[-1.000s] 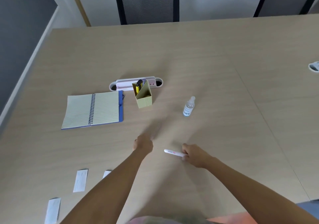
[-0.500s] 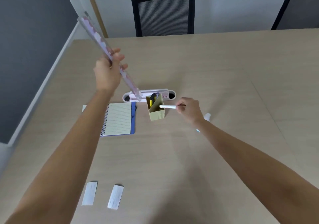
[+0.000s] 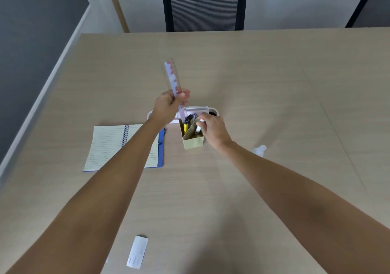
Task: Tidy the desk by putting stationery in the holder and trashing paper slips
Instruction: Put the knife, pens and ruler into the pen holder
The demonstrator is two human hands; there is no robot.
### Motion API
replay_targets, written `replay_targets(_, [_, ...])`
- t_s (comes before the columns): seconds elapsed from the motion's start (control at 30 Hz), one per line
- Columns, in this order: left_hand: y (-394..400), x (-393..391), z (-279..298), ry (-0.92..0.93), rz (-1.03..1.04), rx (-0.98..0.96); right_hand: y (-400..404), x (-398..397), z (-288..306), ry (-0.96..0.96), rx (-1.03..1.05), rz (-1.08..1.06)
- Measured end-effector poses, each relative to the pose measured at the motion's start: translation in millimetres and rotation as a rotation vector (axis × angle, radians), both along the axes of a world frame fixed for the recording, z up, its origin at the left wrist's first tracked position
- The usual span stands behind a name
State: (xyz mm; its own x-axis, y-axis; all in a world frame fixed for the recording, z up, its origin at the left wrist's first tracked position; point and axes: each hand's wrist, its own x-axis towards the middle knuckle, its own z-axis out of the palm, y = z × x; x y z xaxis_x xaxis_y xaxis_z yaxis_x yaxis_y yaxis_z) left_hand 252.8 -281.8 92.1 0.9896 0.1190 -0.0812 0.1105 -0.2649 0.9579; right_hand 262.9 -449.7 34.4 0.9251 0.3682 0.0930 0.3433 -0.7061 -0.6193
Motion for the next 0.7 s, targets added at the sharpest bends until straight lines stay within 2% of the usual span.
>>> replay_targets(0.13, [0.4, 0.7, -6.7, 0.051, -0.007, 0.043, 1.0, -7.2, -7.4, -0.02, 0.059, 0.004])
replay_targets(0.2, [-1.7, -2.7, -4.8, 0.103, -0.019, 0.062, -2.8, -12.2, -13.7, 0.084, 0.126, -0.086])
replay_targets(0.3, [-2.1, -20.7, -19.0, 0.35, 0.025, -0.07, -7.7, -16.9, -19.3, 0.336, 0.207, -0.208])
replay_targets(0.4, [-5.7, -43.1, -45.0, 0.574, -0.058, -0.146, -6.7, -16.7, -25.8, 0.49, 0.283, -0.307])
replay_targets(0.53, [-7.8, -43.6, -66.3, 0.551, -0.018, -0.326, -1.4, -10.5, -31.2, 0.512, 0.284, -0.315])
replay_targets(0.7, [13.0, -22.3, -67.9, 0.464, -0.013, -0.322, 15.5, -0.6, -33.0, 0.462, 0.249, -0.253])
